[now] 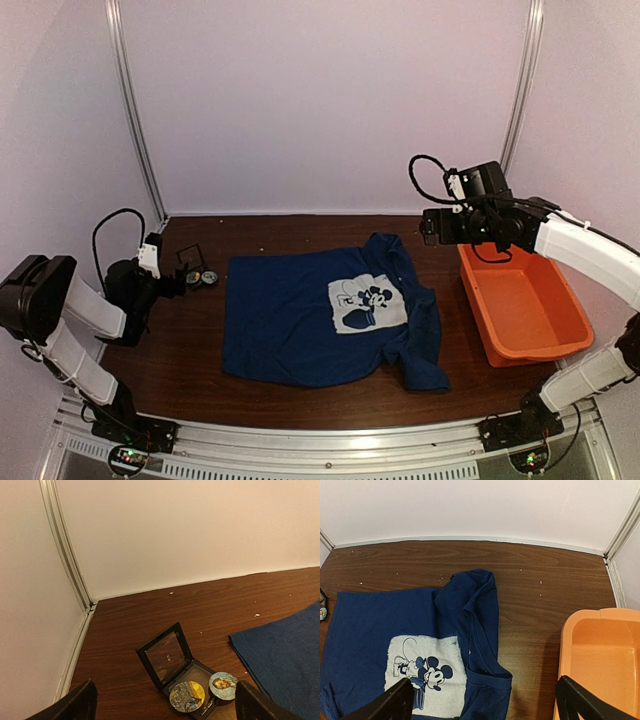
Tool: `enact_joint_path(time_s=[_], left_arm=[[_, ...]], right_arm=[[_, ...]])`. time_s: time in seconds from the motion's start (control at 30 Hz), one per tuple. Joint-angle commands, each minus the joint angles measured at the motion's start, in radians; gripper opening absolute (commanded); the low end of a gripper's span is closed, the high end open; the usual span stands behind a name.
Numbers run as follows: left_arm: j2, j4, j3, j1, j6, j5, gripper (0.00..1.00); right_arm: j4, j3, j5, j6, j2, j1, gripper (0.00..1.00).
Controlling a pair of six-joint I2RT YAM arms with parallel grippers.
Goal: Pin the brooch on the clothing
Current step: Pick up the brooch from the brooch box.
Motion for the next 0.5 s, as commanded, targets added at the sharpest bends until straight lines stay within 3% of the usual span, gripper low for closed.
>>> enact_joint_path(time_s=[0.0,0.47], left_arm=[[0.009,0.015,0.018,0.003,-0.008,-0.012,0.98],[0.008,0.015,0.017,0.003,-0.008,-0.011,0.98]], right_arm=[[-0.012,-0.001,0.035,-0.007,-0.021,-0.006,1.00],[-0.019,0.014,0.035,-0.004,-0.020,-0.007,1.00]])
